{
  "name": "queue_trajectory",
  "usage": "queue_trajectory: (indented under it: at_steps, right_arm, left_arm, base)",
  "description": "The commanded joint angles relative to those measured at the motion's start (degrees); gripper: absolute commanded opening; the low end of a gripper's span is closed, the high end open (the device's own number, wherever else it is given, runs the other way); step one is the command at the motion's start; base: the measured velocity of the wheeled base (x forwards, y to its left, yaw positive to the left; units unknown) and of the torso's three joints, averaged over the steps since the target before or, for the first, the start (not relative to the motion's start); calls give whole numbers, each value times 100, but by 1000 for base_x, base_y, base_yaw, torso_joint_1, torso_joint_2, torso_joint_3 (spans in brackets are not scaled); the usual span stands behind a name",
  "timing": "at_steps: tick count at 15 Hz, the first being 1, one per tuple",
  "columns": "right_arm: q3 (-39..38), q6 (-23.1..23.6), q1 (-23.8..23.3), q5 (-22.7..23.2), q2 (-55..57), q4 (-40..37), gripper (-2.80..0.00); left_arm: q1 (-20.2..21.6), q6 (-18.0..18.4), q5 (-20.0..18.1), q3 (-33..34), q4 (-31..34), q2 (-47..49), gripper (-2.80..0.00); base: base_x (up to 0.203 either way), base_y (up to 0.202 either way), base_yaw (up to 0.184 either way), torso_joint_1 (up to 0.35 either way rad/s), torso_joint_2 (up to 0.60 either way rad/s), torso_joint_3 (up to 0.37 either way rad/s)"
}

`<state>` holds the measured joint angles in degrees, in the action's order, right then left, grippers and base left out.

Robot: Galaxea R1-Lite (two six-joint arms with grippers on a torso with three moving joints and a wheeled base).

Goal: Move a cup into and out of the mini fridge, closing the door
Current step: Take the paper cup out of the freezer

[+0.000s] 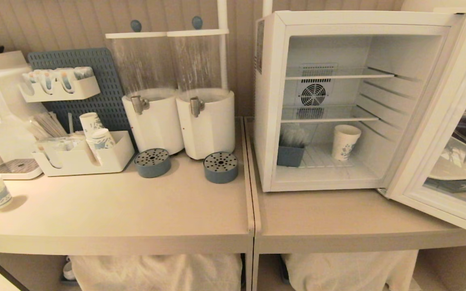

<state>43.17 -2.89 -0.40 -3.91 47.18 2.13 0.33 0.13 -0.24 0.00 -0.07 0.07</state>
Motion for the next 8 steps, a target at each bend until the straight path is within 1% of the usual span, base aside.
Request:
queue_trajectory:
  at_steps: [1,5,7,8]
  right_arm:
    - [-137,36,-1,4,2365,1205,-280]
    - [-642,276,5,22,5256,4169,-280]
    - [-811,504,12,69,6536,5677,-280]
    - [-869,688,28,89,7191,6388,-280]
  left_arm:
    - [2,3,-2,6,-1,1,-280]
    - [2,-5,-2,0,-1,1,-280]
    - [2,-13,-2,1,-1,1,-280]
    - [2,-21,-2,1,-1,1,-280]
  base:
    - [0,0,0,0,0,0]
    - [0,0,0,0,0,0]
    - [0,0,0,0,0,0]
    - [0,0,0,0,0,0]
